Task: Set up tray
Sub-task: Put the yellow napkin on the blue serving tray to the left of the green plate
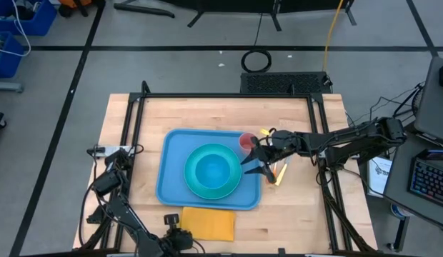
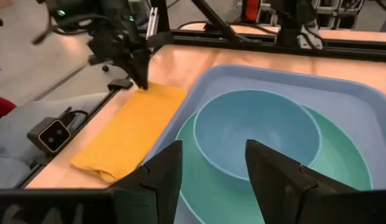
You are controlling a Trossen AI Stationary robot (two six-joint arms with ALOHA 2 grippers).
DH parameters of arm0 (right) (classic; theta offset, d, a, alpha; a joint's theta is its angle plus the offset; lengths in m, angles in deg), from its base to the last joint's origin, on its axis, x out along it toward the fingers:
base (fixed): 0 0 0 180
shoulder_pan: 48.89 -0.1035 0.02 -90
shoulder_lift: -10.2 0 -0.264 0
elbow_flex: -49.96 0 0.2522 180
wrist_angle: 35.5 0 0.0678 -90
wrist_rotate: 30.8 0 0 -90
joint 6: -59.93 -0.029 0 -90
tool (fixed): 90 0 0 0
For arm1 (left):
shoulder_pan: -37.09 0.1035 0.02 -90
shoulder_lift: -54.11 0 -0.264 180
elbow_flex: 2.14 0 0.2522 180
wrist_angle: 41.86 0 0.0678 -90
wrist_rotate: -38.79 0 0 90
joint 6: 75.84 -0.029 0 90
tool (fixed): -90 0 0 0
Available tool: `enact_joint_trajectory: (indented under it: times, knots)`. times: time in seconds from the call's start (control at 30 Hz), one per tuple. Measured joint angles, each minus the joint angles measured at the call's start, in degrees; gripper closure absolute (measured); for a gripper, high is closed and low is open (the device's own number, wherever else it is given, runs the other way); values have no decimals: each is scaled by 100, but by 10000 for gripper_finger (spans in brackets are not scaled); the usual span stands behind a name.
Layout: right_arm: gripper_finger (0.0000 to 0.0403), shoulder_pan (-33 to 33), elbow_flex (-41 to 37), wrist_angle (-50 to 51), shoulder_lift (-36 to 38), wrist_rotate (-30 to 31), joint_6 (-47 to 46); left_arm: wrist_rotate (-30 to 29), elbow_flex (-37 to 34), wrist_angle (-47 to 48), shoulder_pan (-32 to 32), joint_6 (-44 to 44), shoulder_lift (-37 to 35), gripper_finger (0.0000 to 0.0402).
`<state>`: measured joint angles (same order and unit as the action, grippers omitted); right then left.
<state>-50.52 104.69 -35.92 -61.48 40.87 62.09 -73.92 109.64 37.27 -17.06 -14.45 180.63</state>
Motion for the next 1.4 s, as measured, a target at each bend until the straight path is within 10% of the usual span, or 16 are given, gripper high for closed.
enact_joint_trajectory:
  times: [0.8, 1.4]
  knots:
    - [238, -1479, 0, -651, -160, 472, 182, -289, 675, 1014, 164, 45, -10, 394]
    - [238, -2215, 1084, -1277, -2560, 1226, 46, -762, 675, 1660, 247, 651, -31, 394]
